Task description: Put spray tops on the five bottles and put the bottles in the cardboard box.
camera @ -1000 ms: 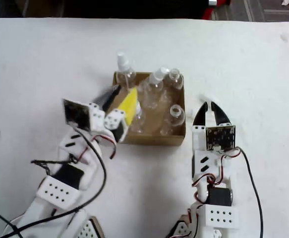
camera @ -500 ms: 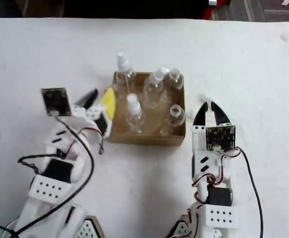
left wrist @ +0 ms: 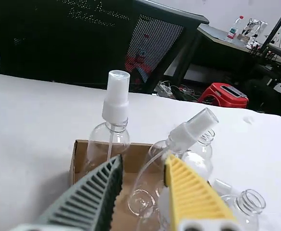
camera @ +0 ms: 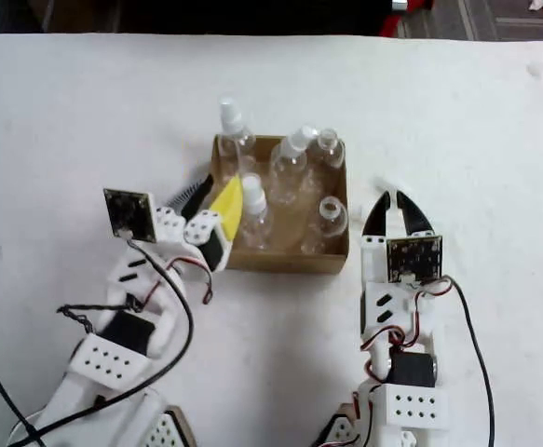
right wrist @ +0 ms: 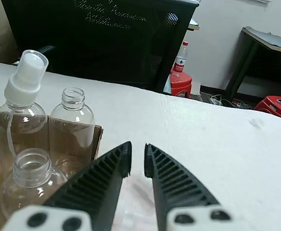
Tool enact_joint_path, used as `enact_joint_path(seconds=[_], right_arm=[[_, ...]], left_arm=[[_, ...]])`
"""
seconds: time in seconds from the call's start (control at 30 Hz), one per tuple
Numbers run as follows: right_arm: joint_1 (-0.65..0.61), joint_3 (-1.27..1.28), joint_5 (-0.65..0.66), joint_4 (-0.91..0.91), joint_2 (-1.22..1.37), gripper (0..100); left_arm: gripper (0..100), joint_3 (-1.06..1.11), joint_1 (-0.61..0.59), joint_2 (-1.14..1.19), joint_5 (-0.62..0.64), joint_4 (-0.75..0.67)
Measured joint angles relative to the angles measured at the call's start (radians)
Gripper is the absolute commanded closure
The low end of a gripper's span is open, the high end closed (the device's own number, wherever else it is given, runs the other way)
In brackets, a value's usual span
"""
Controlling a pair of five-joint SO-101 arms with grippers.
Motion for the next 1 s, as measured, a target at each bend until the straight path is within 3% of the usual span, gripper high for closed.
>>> enact_joint_path(seconds=[0.6,1.0], right_arm=[[0.000,0.000,0.000,0.000,0.000,96.0],[0.000,0.000,0.000,0.000,0.000,96.0]], left_arm=[[87,-0.026,0.063,0.000,0.000,0.015],[87,-0.281,-0.061,0.002,0.000,0.015]])
